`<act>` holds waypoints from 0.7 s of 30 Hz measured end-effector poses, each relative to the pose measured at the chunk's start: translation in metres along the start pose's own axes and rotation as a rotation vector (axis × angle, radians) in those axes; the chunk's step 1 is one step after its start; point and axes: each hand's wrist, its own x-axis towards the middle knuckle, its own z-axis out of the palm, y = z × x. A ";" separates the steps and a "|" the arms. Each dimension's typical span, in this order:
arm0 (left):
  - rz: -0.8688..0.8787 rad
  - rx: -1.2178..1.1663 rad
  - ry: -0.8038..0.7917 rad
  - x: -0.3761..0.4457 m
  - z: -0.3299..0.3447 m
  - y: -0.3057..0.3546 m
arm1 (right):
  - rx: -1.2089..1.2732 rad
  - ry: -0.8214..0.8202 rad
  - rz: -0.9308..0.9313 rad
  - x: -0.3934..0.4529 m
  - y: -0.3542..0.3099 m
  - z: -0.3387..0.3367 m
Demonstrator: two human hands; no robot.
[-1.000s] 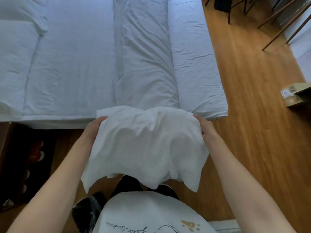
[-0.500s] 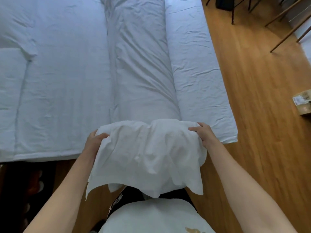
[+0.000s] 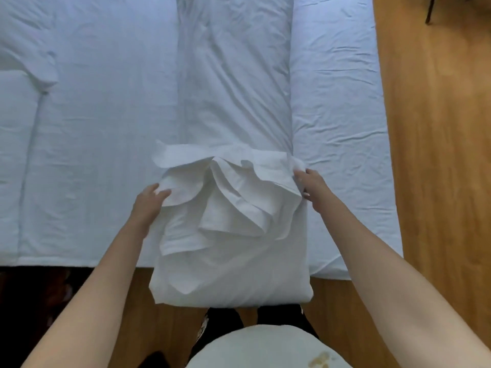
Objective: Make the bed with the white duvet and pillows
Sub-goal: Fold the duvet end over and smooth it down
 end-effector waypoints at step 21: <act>0.948 0.977 -0.520 -0.036 0.069 -0.126 | -0.975 -0.036 -1.230 -0.018 0.091 0.025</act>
